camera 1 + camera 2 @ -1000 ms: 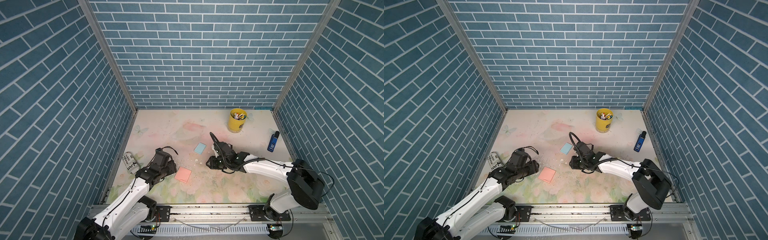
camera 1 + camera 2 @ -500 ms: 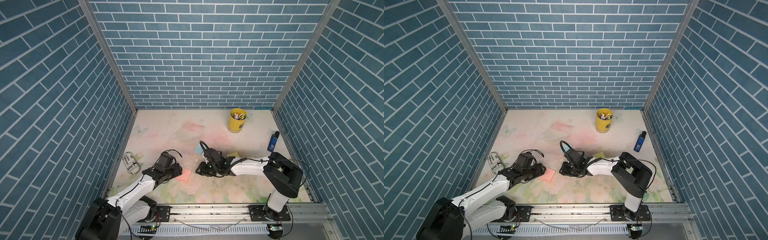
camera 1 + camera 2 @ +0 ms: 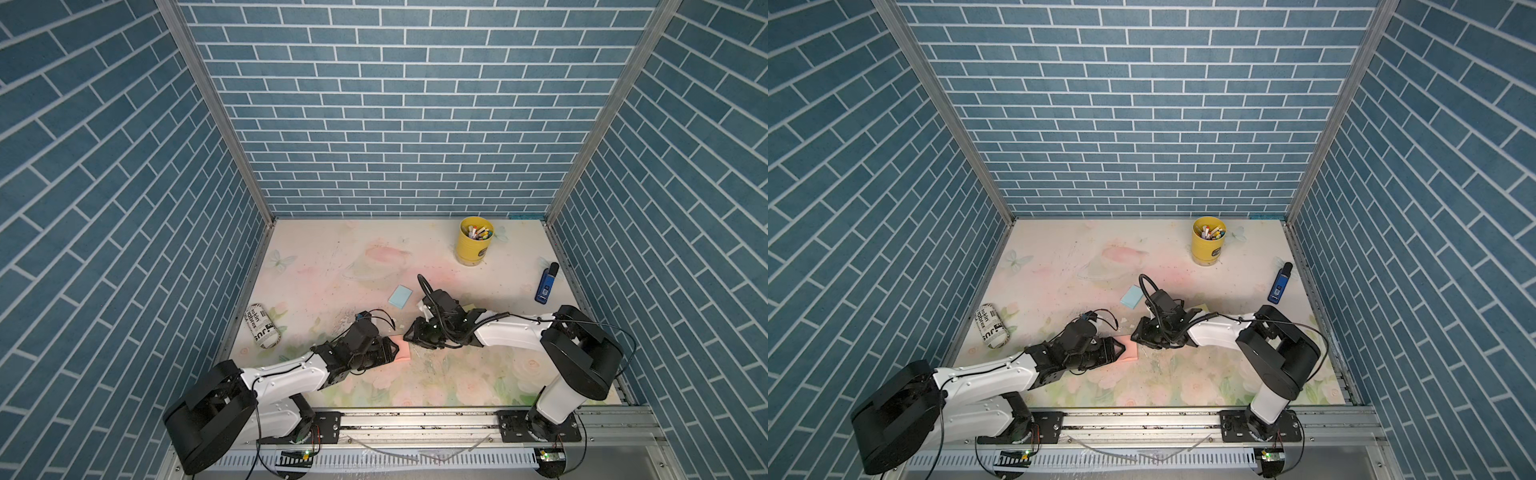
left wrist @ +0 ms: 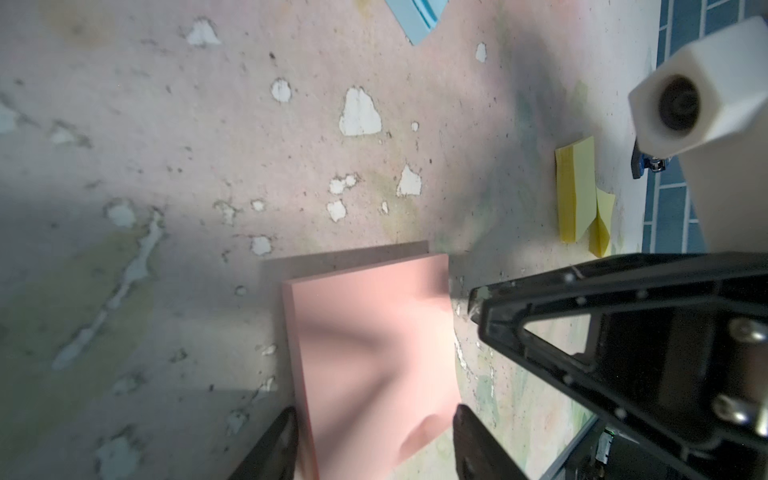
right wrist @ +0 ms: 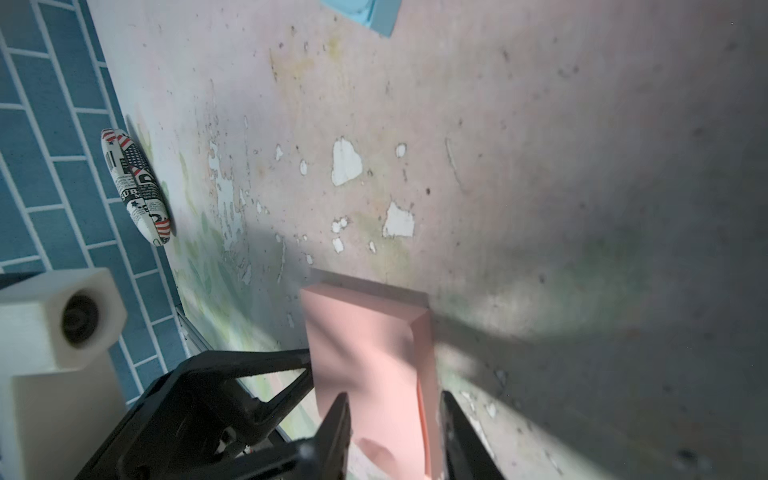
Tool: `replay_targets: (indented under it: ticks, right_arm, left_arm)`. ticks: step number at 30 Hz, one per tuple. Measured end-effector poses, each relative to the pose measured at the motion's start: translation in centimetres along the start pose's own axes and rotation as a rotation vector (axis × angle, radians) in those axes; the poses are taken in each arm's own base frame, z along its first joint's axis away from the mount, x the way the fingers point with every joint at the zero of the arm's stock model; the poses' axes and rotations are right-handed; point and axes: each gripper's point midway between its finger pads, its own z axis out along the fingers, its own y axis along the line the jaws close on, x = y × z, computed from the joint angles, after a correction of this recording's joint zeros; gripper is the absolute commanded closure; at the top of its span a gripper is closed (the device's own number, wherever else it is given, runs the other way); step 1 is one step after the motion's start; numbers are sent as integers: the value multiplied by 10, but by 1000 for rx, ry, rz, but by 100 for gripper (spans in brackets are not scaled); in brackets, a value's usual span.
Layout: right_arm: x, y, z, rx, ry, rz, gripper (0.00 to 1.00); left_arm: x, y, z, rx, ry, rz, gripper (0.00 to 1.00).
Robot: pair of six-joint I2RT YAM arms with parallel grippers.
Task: Tear off pages from different memo pads
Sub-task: Move the memo pad to the center of the board, then pick up the memo pad from the center of the board.
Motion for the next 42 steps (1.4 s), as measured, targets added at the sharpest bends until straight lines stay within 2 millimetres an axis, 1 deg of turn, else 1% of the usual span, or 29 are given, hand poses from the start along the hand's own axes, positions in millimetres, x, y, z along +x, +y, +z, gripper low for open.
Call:
replay_targets:
  ticks: [5,8,10,15,19,24,28,37,42]
  right_arm:
    - [10,-10,-12,28,5,1,63]
    - [17,-16,-14,44,20,7,63]
    - [19,-17,-14,46,30,7,63]
    - [29,-16,-7,32,78,-2,65]
    - [36,-21,3,38,120,2,68]
    - [40,-17,6,12,142,-6,72]
    - [43,-10,6,-19,167,-7,73]
    - [46,7,1,-94,191,5,79]
    - [44,9,-1,-103,183,5,85]
  left_arm:
    - [-4,3,-8,-16,-22,15,44]
    - [-3,4,-9,-23,-20,19,46]
    - [-2,5,-8,-26,-15,20,46]
    - [1,9,-3,-36,-2,19,49]
    - [1,9,1,-30,0,19,55]
    - [1,5,6,-4,-5,16,58]
    - [0,3,8,9,-7,12,60]
    - [-2,1,11,17,-15,11,60]
    - [-3,0,12,23,-18,10,60]
